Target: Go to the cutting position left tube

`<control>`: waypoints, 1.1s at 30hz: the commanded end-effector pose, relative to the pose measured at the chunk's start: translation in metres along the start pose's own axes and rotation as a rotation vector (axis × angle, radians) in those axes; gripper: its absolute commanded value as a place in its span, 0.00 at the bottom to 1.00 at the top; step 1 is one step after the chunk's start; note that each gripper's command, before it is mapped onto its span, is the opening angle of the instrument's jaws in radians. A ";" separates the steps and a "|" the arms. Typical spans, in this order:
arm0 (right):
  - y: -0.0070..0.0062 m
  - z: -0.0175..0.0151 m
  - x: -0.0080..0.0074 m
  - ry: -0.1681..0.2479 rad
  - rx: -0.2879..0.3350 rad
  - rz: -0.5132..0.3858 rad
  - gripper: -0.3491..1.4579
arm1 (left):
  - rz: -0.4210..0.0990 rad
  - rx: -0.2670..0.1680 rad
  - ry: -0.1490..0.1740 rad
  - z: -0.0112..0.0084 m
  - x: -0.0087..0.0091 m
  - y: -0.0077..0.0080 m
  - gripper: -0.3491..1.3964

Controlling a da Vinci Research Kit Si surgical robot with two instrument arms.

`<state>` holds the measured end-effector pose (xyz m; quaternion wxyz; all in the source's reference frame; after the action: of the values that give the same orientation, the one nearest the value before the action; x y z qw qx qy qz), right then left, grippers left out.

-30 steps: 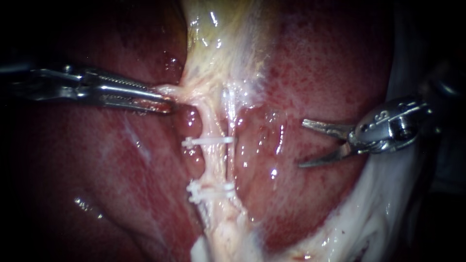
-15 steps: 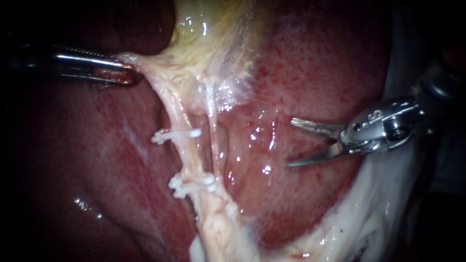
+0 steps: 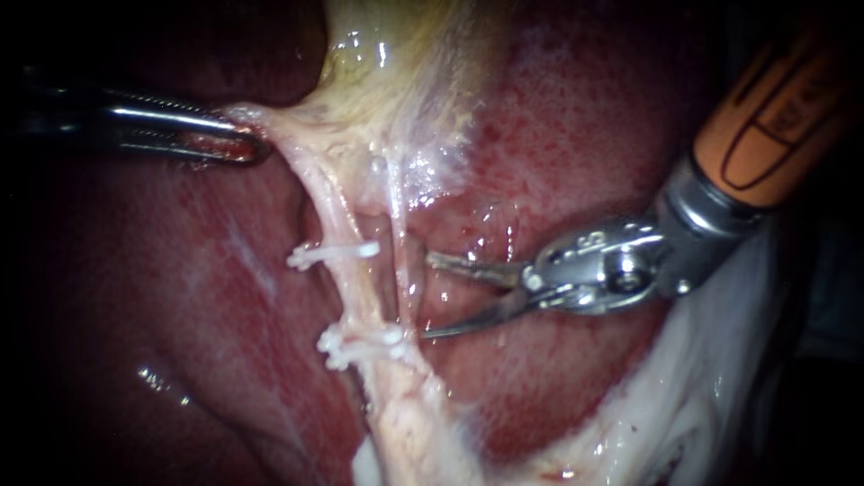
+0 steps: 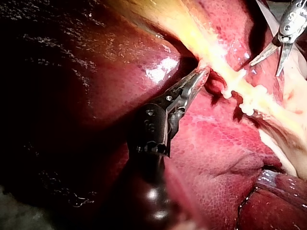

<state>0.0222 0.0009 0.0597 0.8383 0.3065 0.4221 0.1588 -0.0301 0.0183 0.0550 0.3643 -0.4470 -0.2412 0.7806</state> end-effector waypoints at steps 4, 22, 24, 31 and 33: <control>0.0009 0.0019 -0.0008 -0.013 0.052 0.029 0.99 | 0.000 -0.002 -0.001 0.0001 -0.0001 0.0001 0.00; 0.0039 0.0056 -0.0039 -0.043 0.182 0.030 0.99 | 0.001 -0.002 -0.001 0.0005 -0.0002 0.0001 0.00; 0.0038 0.0058 -0.0037 -0.019 0.205 0.022 0.99 | 0.001 -0.002 -0.001 0.0005 -0.0002 0.0001 0.00; 0.0035 0.0071 -0.0020 0.044 0.282 0.035 0.99 | 0.001 -0.002 -0.001 0.0006 -0.0003 0.0001 0.00; 0.0034 0.0077 -0.0014 0.045 0.290 0.042 0.99 | 0.001 -0.002 -0.001 0.0006 -0.0003 0.0001 0.00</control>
<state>0.0278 -0.0002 0.0662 0.7705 0.4315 0.4534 0.1206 -0.0305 0.0180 0.0553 0.3632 -0.4472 -0.2421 0.7807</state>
